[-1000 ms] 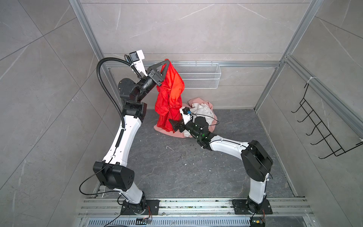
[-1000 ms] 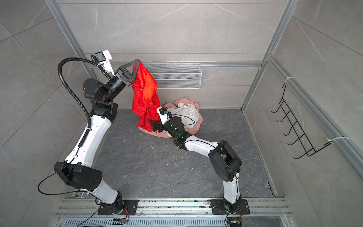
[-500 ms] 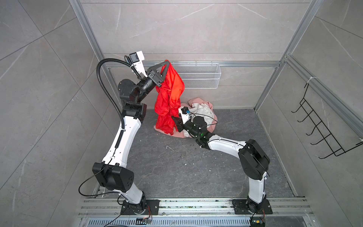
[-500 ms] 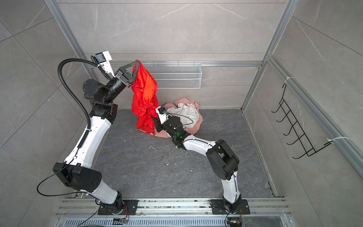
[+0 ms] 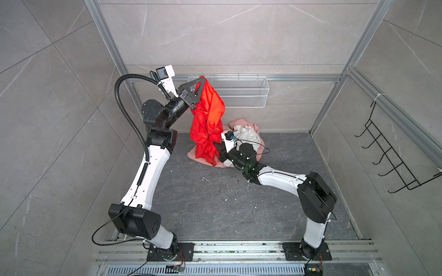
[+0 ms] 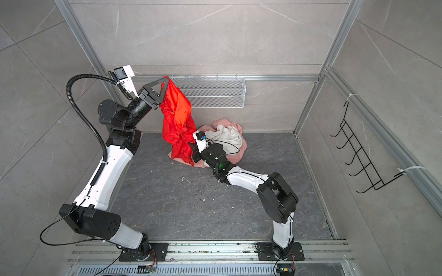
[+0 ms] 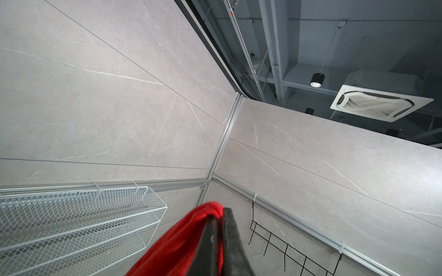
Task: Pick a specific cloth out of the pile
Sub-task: 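Carry the red cloth with both grippers toward the robot, away from the pile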
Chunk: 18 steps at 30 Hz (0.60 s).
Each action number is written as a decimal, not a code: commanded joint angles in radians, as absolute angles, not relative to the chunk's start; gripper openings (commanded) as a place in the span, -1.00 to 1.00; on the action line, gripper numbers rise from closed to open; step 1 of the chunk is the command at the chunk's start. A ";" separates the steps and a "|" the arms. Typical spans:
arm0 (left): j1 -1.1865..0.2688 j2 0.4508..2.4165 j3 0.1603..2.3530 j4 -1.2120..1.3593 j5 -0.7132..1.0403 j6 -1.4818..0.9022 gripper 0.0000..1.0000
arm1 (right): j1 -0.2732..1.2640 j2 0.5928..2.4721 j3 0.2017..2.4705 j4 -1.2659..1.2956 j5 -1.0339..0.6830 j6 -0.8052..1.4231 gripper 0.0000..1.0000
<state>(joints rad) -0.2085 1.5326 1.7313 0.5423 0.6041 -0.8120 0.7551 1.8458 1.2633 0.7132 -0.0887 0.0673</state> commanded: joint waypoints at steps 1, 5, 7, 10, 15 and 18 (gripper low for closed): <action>-0.205 1.459 1.720 0.578 0.601 -0.770 -1.00 | 0.760 1.747 1.222 0.739 -0.048 0.040 -1.00; -0.206 1.425 1.661 0.577 0.603 -0.769 -1.00 | 0.759 1.675 1.171 0.721 -0.038 0.031 -1.00; -0.205 1.405 1.625 0.576 0.605 -0.770 -1.00 | 0.759 1.635 1.146 0.708 -0.033 0.023 -1.00; -0.205 1.372 1.575 0.570 0.610 -0.772 -1.00 | 0.760 1.568 1.110 0.681 -0.023 0.008 -1.00; -0.205 1.312 1.502 0.552 0.608 -0.767 -1.00 | 0.758 1.467 1.068 0.605 -0.034 -0.002 -1.00; -0.206 1.273 1.446 0.540 0.601 -0.767 -1.00 | 0.760 1.413 1.051 0.544 -0.042 -0.005 -1.00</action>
<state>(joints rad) -0.2085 1.3396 1.4631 0.5117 0.6037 -0.7879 0.7551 1.4757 1.0664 0.5915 -0.0376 0.0143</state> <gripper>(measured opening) 0.056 0.085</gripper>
